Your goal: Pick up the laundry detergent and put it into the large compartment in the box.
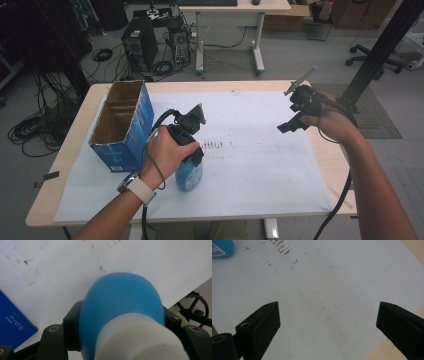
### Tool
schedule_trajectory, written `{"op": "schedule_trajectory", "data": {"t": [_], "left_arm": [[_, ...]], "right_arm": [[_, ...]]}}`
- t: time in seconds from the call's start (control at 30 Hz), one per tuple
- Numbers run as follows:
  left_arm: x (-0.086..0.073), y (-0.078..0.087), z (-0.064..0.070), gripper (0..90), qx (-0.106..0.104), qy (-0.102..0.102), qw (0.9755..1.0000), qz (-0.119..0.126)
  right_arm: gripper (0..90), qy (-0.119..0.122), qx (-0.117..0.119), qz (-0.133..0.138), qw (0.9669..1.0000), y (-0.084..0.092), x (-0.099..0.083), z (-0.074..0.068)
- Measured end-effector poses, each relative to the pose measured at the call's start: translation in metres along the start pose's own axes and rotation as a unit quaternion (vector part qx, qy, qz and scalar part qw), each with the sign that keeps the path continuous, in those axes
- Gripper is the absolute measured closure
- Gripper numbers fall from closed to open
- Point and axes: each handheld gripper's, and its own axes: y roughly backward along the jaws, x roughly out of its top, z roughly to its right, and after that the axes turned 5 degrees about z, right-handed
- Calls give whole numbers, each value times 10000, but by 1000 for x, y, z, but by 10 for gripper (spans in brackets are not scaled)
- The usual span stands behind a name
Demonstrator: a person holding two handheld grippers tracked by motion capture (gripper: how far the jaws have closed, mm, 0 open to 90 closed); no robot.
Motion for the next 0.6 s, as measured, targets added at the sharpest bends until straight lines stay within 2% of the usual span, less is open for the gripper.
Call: {"op": "schedule_trajectory", "data": {"t": [0.6], "left_arm": [[2, 29, 1, 371, 113, 33, 9999, 27]], "right_arm": [[57, 26, -18, 15, 10000, 3, 0, -3]]}}
